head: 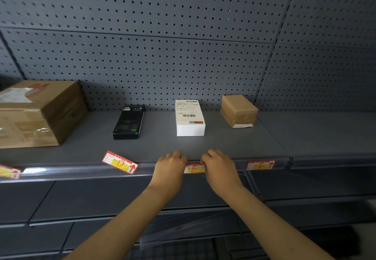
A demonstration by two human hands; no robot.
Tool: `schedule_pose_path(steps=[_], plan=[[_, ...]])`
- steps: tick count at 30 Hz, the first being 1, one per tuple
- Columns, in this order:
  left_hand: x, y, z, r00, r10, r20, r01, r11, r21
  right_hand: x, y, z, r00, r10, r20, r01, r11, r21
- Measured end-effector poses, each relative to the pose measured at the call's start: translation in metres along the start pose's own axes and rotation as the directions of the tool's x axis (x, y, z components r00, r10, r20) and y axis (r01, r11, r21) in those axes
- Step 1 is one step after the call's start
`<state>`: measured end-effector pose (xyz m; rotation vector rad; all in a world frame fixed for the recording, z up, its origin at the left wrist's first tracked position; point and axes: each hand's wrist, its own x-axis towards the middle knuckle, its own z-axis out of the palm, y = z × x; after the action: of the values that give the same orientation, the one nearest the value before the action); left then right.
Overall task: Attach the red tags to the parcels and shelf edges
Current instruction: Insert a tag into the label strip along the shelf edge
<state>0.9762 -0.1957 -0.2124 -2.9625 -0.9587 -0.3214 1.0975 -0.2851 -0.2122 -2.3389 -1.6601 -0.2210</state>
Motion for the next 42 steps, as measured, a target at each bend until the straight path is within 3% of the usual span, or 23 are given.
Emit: schedule_pose_path(steps=[9, 16, 24, 33, 42], plan=[[-0.009, -0.035, -0.018, 0.994, -0.04, -0.1, 0.048, 0.996, 0.075, 0.009, -0.037, 0.006, 0.998, -0.052, -0.046, 0.061, 0.971, 0.231], [-0.03, -0.097, -0.04, 0.986, -0.14, -0.086, 0.153, 0.974, 0.17, 0.028, -0.093, 0.015, 0.997, -0.058, -0.045, 0.07, 0.934, 0.351], [-0.045, -0.165, -0.045, 0.999, -0.02, -0.043, 0.03, 0.971, 0.238, 0.048, -0.156, 0.02, 0.999, 0.025, -0.027, -0.016, 0.957, 0.29], [-0.054, -0.205, -0.042, 0.992, 0.125, -0.025, -0.121, 0.986, 0.115, 0.048, -0.198, 0.029, 0.992, 0.087, -0.086, -0.074, 0.986, 0.149], [-0.067, -0.205, -0.031, 0.997, 0.046, -0.057, -0.046, 0.999, 0.003, 0.05, -0.198, 0.033, 0.999, 0.037, -0.021, -0.035, 0.995, 0.097]])
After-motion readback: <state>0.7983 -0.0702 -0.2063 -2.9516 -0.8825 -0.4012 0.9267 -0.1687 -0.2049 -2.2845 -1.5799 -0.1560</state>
